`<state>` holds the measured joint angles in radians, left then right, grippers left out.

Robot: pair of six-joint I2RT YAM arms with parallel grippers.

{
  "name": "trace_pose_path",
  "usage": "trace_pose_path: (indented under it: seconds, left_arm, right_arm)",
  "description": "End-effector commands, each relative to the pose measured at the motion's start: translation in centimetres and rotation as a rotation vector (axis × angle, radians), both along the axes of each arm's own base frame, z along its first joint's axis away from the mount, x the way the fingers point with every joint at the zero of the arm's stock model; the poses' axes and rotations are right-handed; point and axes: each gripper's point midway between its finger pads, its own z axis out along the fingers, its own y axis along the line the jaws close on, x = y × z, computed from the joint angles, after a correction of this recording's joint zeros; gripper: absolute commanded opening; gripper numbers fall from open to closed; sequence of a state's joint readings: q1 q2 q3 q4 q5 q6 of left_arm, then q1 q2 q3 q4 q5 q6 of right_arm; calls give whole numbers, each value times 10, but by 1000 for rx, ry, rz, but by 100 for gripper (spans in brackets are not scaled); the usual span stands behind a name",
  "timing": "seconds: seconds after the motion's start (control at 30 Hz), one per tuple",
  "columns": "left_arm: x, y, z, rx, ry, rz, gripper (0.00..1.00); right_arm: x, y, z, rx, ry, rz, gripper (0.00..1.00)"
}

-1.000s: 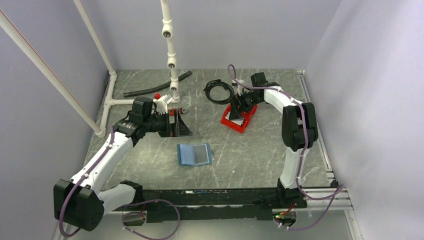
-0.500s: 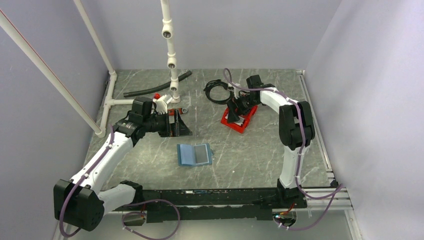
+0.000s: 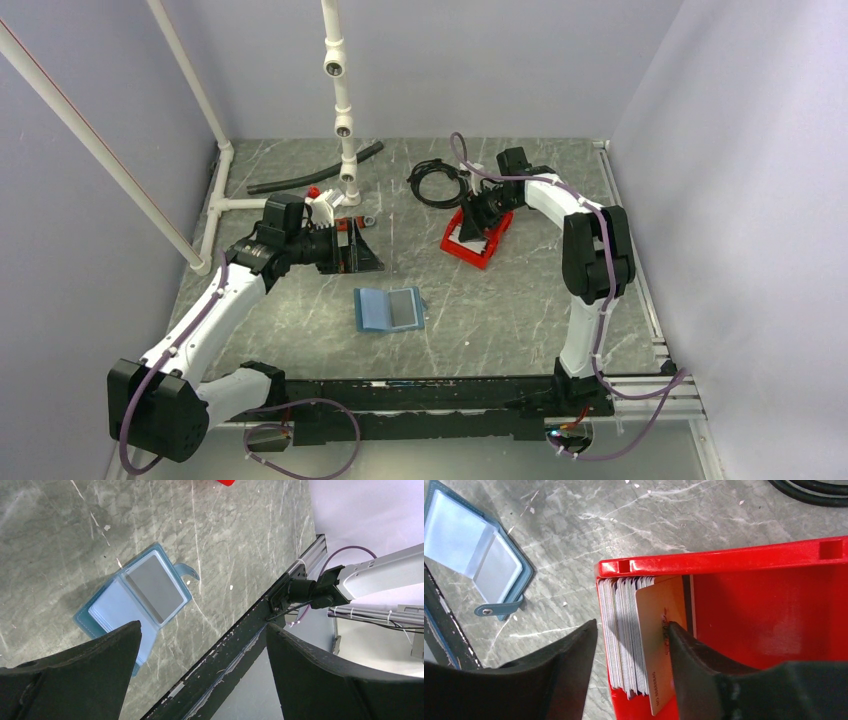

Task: Put the credit cards into the card holder
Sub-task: Pick up the credit card from the storage box.

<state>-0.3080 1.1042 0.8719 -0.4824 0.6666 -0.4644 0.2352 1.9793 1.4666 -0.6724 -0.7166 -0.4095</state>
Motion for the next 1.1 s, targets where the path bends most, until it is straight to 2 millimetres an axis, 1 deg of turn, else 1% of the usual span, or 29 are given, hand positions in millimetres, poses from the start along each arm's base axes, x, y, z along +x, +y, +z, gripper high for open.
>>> trace_pose_path:
  seconds: [0.0,0.23,0.33,0.5,0.6,0.7,0.77,0.83,0.93,1.0,1.07]
  left_arm:
    - [1,-2,10,-25,-52,-29,99]
    - [2,-2,9,-23,-50,-30,99]
    - [2,-2,8,-24,-47,-29,99]
    - [3,-2,8,-25,-45,-28,99]
    - [3,-2,7,-25,-40,-25,99]
    - [4,-3,5,-27,-31,-24,100]
    - [4,-3,4,-32,-23,-21,99]
    - [5,-4,5,-39,-16,-20,99]
    - [6,-6,4,-47,5,-12,99]
    - [5,-6,5,-55,15,-7,100]
    - [3,-7,6,-68,28,-2,100]
  right_arm:
    - [-2,6,26,48,-30,26,52]
    - [5,3,26,53,-25,9,41]
    - [6,3,27,56,-28,11,29]
    - [9,2,26,46,-35,4,16]
    - [14,-1,27,28,-59,-12,9]
    - [20,-3,33,5,-97,-36,2]
    - [25,-5,35,-33,-137,-64,0]
    - [28,-5,41,-84,-195,-87,0]
    - [40,-8,54,-184,-321,-166,0]
    - [46,-15,70,-263,-422,-241,0]
    - [53,-27,91,-373,-540,-370,0]
